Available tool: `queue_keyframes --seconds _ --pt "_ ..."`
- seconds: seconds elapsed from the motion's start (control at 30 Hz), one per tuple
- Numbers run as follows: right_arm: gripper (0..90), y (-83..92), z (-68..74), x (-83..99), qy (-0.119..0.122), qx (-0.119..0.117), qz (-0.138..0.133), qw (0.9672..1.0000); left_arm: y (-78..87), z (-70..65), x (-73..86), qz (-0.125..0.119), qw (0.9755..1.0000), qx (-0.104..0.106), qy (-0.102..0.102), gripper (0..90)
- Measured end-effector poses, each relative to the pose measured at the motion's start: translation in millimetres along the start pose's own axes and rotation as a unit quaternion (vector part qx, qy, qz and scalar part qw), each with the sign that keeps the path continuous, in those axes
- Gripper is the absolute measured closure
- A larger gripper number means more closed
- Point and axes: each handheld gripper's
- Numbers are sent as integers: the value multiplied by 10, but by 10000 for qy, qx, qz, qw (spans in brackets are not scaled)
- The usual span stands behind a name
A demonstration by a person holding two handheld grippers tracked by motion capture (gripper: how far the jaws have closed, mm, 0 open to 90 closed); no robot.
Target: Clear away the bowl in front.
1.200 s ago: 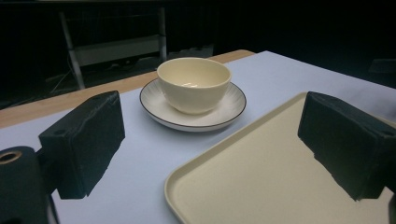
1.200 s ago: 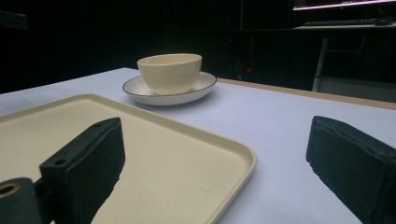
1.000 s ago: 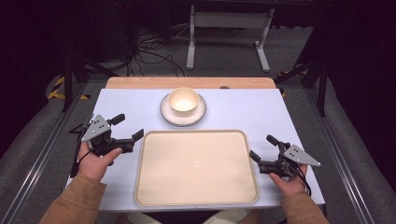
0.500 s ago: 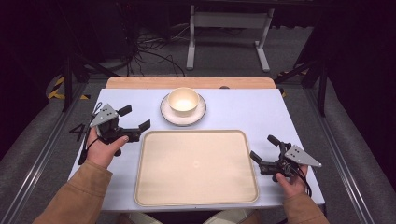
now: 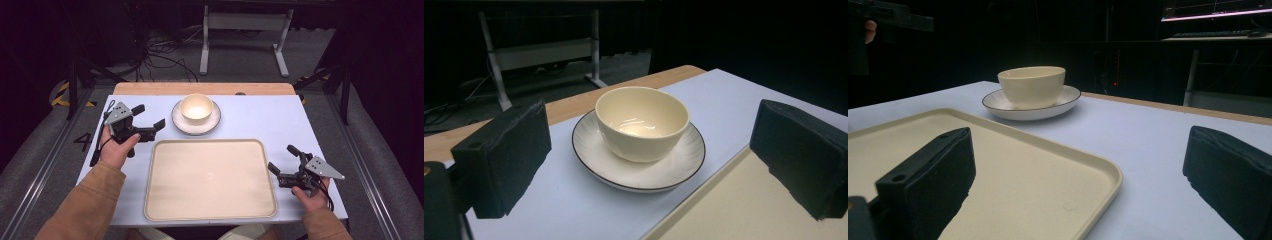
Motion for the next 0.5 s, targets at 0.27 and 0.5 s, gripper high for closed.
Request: queue_keyframes --seconds 0.27,0.5 --pt "7 3 -6 0 -22 11 4 10000 -148 33 -39 6 9999 -50 -107 46" --pt "7 1 -8 0 -14 -4 4 10000 -267 75 -87 14 9999 -45 -96 44"
Point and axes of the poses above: each handheld gripper's, and its own axes: y roughly backward along the jaws, x roughly out of its underside, z roughly to its left, and after that the axes turned 6 degrees about -z, right-handed
